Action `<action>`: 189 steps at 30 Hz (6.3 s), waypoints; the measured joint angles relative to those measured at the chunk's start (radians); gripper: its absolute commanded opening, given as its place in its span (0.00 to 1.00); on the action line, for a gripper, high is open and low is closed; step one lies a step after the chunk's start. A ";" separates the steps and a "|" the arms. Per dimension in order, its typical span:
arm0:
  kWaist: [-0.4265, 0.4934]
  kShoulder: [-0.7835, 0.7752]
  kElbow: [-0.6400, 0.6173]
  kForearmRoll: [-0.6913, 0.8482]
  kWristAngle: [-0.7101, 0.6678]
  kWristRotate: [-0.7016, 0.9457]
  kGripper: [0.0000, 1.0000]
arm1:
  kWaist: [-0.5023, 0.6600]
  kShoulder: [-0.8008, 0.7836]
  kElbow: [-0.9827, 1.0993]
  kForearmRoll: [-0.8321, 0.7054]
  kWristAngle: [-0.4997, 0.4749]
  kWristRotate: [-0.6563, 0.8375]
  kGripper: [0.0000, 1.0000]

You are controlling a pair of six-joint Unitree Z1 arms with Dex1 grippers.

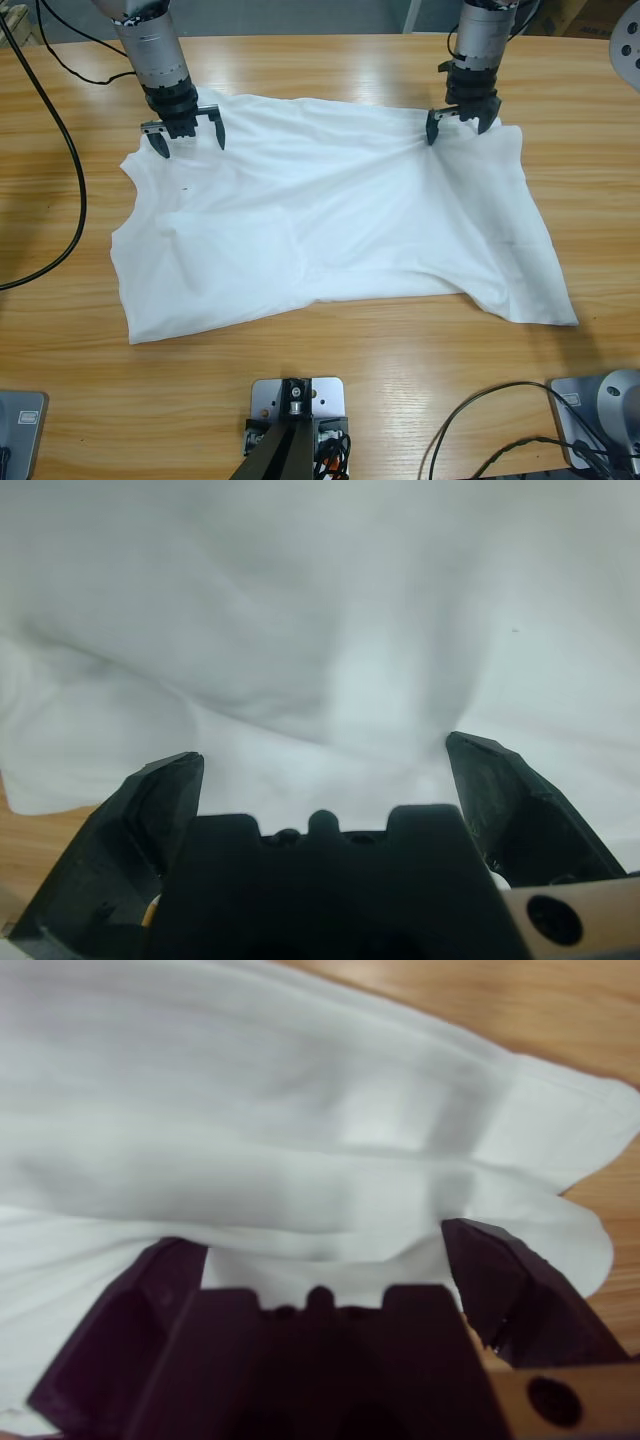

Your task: Fold clothes

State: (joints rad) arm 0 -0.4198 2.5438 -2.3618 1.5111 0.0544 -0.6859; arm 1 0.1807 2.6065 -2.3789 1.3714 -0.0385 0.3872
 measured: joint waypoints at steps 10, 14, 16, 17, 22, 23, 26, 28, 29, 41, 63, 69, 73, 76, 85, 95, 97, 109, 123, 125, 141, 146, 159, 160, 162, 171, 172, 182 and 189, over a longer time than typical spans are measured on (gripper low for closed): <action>-0.009 -0.162 0.086 0.000 0.000 0.003 0.93 | 0.046 -0.332 0.140 0.015 -0.001 -0.078 1.00; -0.102 -0.436 0.357 0.001 0.000 -0.003 0.89 | 0.054 -0.589 0.438 -0.013 0.055 -0.119 1.00; -0.165 -0.565 0.525 0.002 0.000 -0.032 0.89 | 0.054 -0.726 0.664 -0.105 0.113 -0.129 1.00; -0.190 -0.623 0.612 0.002 -0.004 -0.049 0.89 | 0.055 -0.791 0.771 -0.155 0.138 -0.129 1.00; -0.277 -0.829 0.985 -0.101 -0.086 -0.173 0.89 | 0.056 -1.020 1.265 -0.464 0.181 -0.034 0.89; -0.301 -0.844 1.035 -0.133 -0.099 -0.206 0.86 | 0.056 -1.050 1.352 -0.541 0.182 0.004 0.89; -0.386 -0.854 1.142 -0.240 -0.137 -0.308 0.86 | 0.056 -1.087 1.533 -0.716 0.181 0.088 0.89; -0.436 -0.854 1.204 -0.309 -0.154 -0.368 0.86 | 0.056 -1.088 1.574 -0.770 0.181 0.122 0.89; -0.454 -0.854 1.236 -0.343 -0.160 -0.392 0.86 | 0.056 -1.089 1.585 -0.783 0.181 0.134 0.89; -0.492 -0.805 1.357 -0.593 -0.077 -0.203 0.93 | 0.056 -1.141 1.640 -0.819 0.207 0.158 0.89; -0.492 -0.930 1.598 -1.018 -0.068 -0.041 0.24 | 0.056 -1.131 1.663 -0.872 0.234 0.159 0.89; -0.492 -0.950 1.624 -1.022 -0.077 -0.041 0.00 | 0.056 -1.122 1.668 -0.881 0.235 0.159 0.89; -0.492 -0.957 1.655 -1.022 -0.118 -0.041 0.00 | 0.056 -1.121 1.668 -0.883 0.235 0.159 0.89; -0.492 -0.965 1.660 -1.022 -0.144 -0.051 0.00 | 0.056 -1.119 1.668 -0.885 0.235 0.159 0.89; -0.492 -0.919 1.599 -0.820 -0.147 -0.116 0.00 | 0.056 -1.119 1.668 -0.887 0.235 0.159 0.89; -0.492 -0.900 1.527 -0.736 -0.175 -0.204 0.94 | 0.056 -1.119 1.670 -0.892 0.235 0.159 0.98; -0.486 -0.943 1.524 -0.737 -0.175 -0.217 0.97 | 0.056 -1.117 1.670 -0.895 0.235 0.159 0.97; -0.384 -0.974 1.623 -0.951 -0.172 -0.536 0.89 | 0.056 -1.112 1.672 -0.901 0.246 0.159 0.97; -0.378 -0.937 1.717 -1.091 -0.175 -0.564 0.50 | 0.056 -1.101 1.676 -0.906 0.254 0.159 0.97; -0.378 -0.937 1.717 -1.099 -0.176 -0.564 0.49 | 0.056 -1.095 1.676 -0.906 0.254 0.159 0.96; -0.378 -1.039 1.779 -1.061 -0.208 -0.612 0.64 | 0.056 -1.086 1.676 -0.907 0.257 0.159 0.96; -0.377 -1.039 1.823 -1.183 -0.208 -0.738 0.64 | 0.056 -1.086 1.676 -0.907 0.262 0.159 0.96; -0.378 -1.047 1.955 -1.404 -0.212 -0.863 0.00 | 0.056 -1.085 1.683 -0.916 0.265 0.159 0.95; -0.378 -1.050 1.960 -1.405 -0.212 -0.863 0.00 | 0.056 -1.085 1.684 -0.917 0.265 0.159 0.95; -0.378 -1.052 1.967 -1.407 -0.212 -0.861 0.00 | 0.056 -1.084 1.685 -0.919 0.265 0.159 0.95; -0.378 -1.056 1.972 -1.410 -0.210 -0.826 0.00 | 0.056 -1.083 1.685 -0.919 0.269 0.158 0.94; -0.378 -1.061 1.971 -1.405 -0.210 -0.825 0.00 | 0.056 -1.083 1.685 -0.920 0.271 0.158 0.94; -0.378 -1.127 1.863 -0.994 -0.207 -0.692 0.00 | 0.056 -1.080 1.685 -0.920 0.275 0.158 1.00; -0.378 -1.033 1.829 -0.947 -0.225 -0.657 0.00 | 0.056 -1.070 1.685 -0.912 0.279 0.159 0.93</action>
State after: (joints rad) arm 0 -0.7975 1.5106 -0.5332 0.5637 -0.1709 -1.3426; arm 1 0.2368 1.5362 -0.6939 0.4591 0.2405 0.5465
